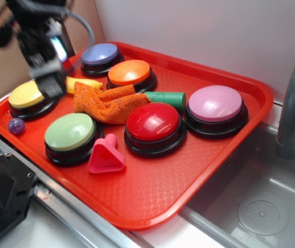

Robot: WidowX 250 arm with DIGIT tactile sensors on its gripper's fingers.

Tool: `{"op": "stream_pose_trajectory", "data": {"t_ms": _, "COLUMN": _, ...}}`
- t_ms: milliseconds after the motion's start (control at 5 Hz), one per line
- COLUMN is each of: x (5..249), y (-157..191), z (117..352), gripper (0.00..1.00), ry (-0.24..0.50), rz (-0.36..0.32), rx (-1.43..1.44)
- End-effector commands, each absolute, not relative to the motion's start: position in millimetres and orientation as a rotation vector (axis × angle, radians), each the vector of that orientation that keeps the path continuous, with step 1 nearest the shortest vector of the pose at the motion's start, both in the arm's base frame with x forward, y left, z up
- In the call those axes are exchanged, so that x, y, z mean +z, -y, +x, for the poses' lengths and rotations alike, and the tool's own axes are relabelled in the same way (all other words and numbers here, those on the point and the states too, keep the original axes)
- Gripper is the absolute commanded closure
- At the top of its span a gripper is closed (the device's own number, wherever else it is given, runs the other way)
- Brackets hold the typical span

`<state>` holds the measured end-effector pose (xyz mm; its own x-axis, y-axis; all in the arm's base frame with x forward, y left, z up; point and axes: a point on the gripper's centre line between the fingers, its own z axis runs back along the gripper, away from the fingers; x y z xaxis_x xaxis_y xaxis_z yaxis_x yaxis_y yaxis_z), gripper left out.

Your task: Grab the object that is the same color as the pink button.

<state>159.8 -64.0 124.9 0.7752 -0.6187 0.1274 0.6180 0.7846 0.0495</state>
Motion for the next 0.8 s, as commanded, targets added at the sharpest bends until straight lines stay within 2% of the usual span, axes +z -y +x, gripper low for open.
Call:
{"op": "stream_pose_trajectory", "data": {"t_ms": 0, "x": 91, "y": 89, "z": 167, "gripper": 0.0, "ry": 0.232, "rz": -0.024, "rx": -0.767}}
{"op": "stream_pose_trajectory", "data": {"t_ms": 200, "x": 75, "y": 92, "z": 162, "gripper": 0.0, "ry": 0.204, "rz": -0.014, "rx": -0.769}}
{"op": "stream_pose_trajectory", "data": {"t_ms": 600, "x": 58, "y": 96, "z": 160, "gripper": 0.0, "ry": 0.166, "rz": 0.0, "rx": -0.762}}
